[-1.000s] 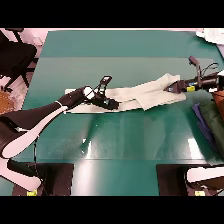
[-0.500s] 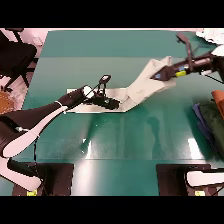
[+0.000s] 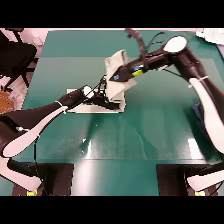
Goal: Fold the shirts.
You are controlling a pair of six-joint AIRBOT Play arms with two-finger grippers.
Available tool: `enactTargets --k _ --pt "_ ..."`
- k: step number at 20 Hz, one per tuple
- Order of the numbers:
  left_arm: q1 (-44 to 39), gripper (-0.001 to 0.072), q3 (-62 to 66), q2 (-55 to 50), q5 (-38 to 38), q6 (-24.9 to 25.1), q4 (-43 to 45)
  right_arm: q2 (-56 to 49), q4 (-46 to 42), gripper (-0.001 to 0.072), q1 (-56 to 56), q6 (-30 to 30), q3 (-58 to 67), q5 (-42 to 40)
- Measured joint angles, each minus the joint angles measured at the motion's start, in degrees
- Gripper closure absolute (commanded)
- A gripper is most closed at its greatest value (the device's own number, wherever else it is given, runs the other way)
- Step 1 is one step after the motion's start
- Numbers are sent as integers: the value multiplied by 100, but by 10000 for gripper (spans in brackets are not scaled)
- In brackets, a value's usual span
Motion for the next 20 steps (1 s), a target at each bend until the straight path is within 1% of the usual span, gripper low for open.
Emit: enactTargets --k 4,9,13,18,20 --pt "179 685 4 22 -468 7 339 -538 -13 690 291 341 527 24" --pt "728 683 -2 212 -977 46 715 -787 -20 690 302 540 767 125" --pt "1150 683 -4 411 -1545 289 822 -835 -33 690 251 579 811 116" --pt "1543 683 -4 728 -1797 520 896 -846 -33 690 240 595 824 59" --pt "1661 684 -4 798 -1937 619 1054 -846 -33 691 240 597 824 37"
